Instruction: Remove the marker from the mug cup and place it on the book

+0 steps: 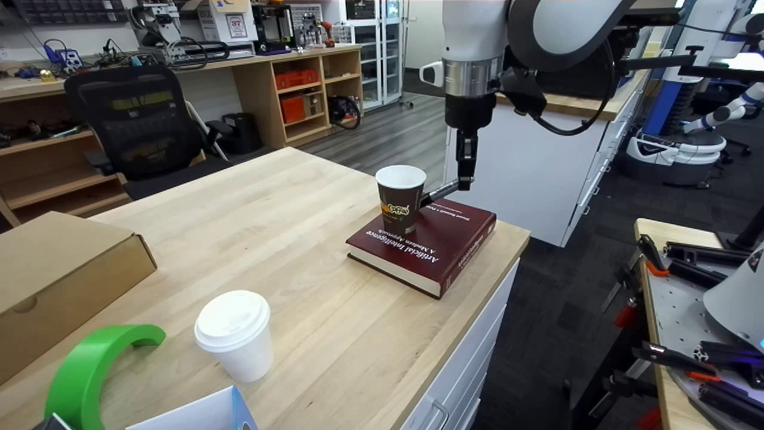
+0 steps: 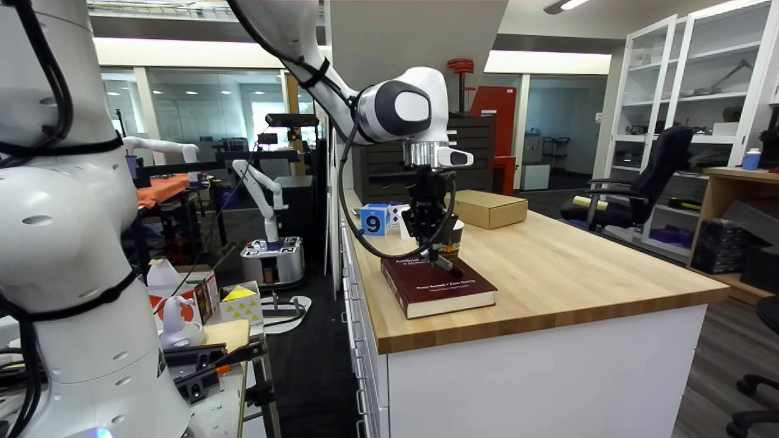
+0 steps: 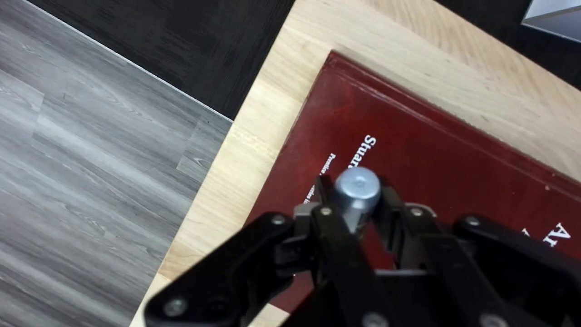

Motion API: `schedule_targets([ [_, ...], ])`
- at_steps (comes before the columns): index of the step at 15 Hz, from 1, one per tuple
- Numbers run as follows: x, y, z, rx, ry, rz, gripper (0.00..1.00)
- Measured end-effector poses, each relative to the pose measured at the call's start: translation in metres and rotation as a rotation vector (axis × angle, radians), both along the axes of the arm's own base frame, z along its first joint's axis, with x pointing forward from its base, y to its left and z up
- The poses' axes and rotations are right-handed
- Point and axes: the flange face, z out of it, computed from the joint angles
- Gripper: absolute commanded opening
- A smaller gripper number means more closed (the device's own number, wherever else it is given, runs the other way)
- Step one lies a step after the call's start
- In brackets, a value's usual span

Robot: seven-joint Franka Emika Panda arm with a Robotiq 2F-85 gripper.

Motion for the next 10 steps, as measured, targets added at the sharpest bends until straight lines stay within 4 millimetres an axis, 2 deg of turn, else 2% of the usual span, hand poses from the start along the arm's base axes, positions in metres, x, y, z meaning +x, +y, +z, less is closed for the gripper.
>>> schedule_targets([
  [7,-0.008,-0.001,-0.023,-0.005,0.048,-0.001,0.09],
  [8,-0.008,-0.001,-0.026,-0.005,0.055,0.0,0.21],
  [9,-0.009,-0.001,-0.029,-0.005,0.062,0.0,0.49],
  [10,-0.009,-0.001,-0.032,-0.004,0.067,0.0,0.5],
])
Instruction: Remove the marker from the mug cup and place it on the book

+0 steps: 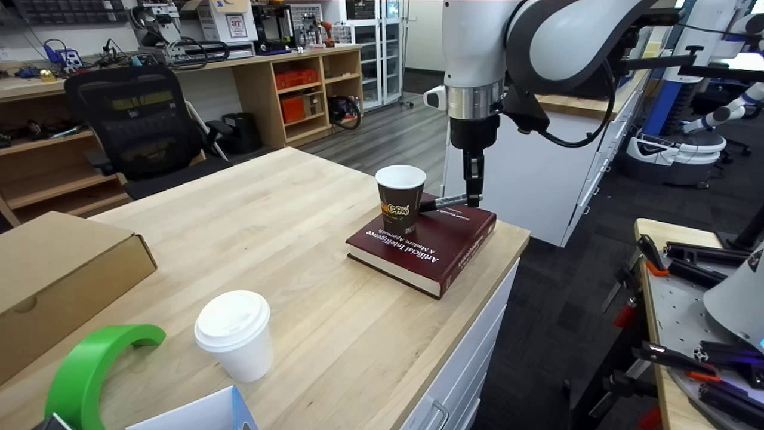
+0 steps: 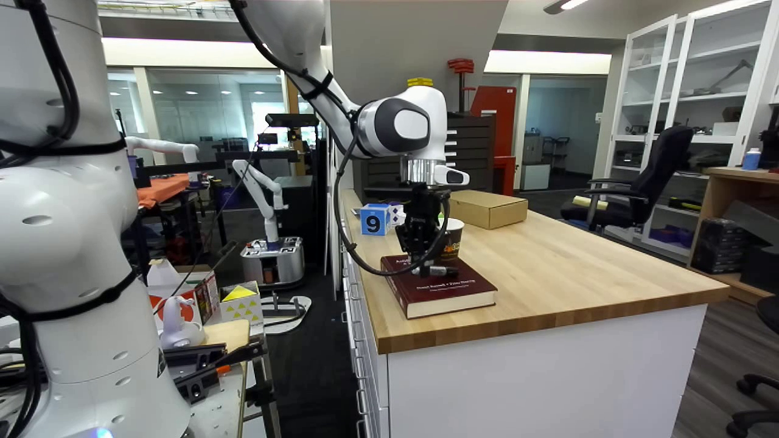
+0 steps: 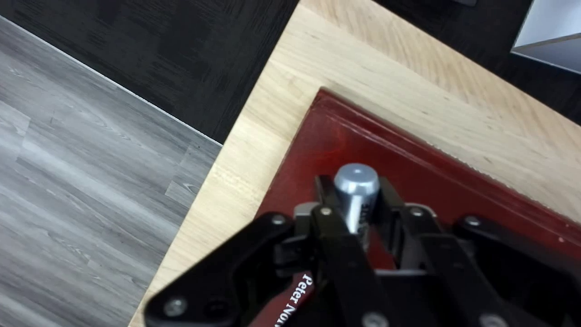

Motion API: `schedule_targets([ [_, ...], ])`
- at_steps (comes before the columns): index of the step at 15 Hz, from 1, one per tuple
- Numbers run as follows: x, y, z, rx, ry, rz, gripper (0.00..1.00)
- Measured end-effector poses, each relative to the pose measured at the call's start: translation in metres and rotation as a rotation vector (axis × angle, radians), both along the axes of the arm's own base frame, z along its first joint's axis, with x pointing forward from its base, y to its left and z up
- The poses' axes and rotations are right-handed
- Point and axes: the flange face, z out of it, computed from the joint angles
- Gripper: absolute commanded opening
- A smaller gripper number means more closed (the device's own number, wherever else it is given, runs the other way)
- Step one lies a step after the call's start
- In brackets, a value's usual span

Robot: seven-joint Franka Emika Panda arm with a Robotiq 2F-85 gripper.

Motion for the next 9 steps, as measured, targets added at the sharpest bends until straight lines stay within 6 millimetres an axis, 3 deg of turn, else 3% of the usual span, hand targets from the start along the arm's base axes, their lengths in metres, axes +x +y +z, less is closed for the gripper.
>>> schedule_targets([
  [8,-0.001,0.002,-0.016,0.004,0.032,0.0,0.99],
  [9,-0.001,0.002,-0.016,0.004,0.032,0.0,0.81],
])
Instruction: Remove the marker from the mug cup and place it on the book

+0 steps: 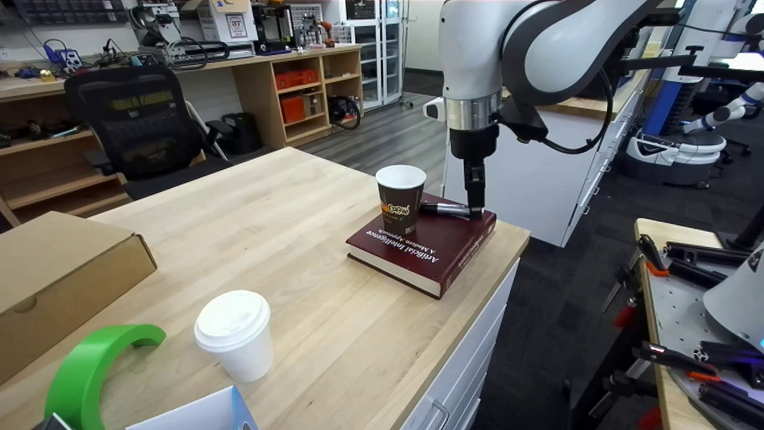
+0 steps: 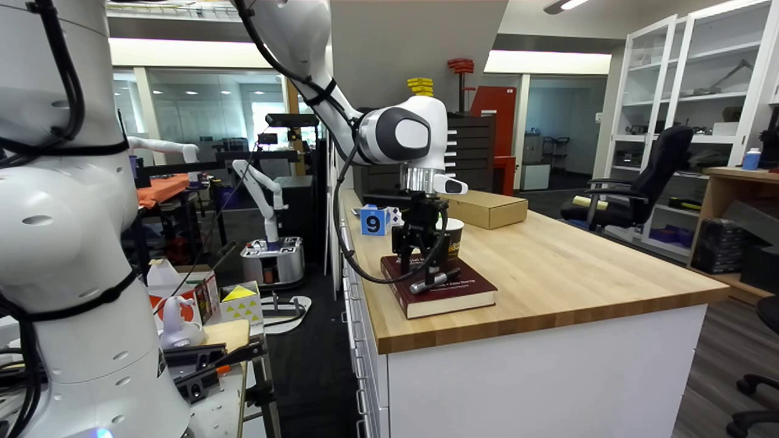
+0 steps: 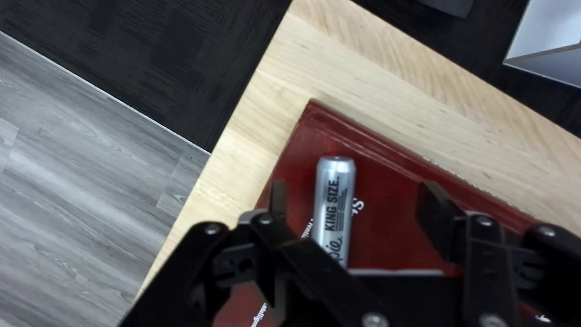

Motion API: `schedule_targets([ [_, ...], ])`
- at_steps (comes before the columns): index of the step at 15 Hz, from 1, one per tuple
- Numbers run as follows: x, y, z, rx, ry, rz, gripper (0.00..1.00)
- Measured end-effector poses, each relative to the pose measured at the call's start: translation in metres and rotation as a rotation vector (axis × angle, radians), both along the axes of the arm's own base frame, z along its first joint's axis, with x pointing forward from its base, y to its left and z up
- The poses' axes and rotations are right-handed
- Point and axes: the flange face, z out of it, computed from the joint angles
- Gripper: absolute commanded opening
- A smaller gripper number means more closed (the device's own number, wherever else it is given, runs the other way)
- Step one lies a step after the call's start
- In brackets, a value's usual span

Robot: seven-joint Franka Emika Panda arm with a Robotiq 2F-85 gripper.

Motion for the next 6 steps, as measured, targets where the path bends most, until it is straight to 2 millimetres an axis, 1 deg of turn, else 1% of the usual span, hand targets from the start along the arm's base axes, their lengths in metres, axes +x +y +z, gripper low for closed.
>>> schedule_targets([
  [2,0.0004,0.0002,0.0006,0.006,-0.001,-0.008,0.94],
  [3,0.0006,0.0003,0.0008,0.008,-0.001,-0.01,0.99],
  [6,0.0006,0.0003,0.0009,0.009,-0.001,-0.011,0.99],
])
